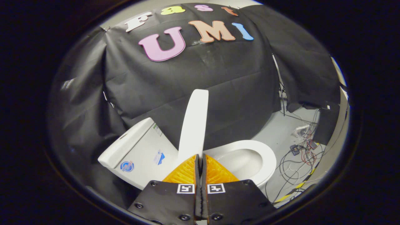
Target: Open the toilet lid.
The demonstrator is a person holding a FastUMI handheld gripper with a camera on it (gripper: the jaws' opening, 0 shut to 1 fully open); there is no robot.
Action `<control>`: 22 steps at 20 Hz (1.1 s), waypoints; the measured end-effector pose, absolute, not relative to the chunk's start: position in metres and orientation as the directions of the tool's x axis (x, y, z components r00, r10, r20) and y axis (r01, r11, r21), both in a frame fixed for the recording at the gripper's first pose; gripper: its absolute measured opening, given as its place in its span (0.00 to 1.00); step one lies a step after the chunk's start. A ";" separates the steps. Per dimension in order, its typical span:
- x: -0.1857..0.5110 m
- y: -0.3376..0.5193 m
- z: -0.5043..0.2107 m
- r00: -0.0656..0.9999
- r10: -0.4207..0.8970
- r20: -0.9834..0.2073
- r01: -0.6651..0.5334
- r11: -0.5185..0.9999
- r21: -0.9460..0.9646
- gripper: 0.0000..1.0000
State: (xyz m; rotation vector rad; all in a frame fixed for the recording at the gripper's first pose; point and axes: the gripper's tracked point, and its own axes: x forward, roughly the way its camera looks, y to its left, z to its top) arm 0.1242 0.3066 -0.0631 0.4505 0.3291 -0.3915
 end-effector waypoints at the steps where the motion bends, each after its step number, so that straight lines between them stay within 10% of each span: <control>1: 0.127 0.309 -0.060 0.877 -0.288 -0.385 0.427 0.834 0.349 0.01; 22: 0.167 0.384 -0.024 0.920 -0.225 -0.321 0.303 0.927 0.220 0.01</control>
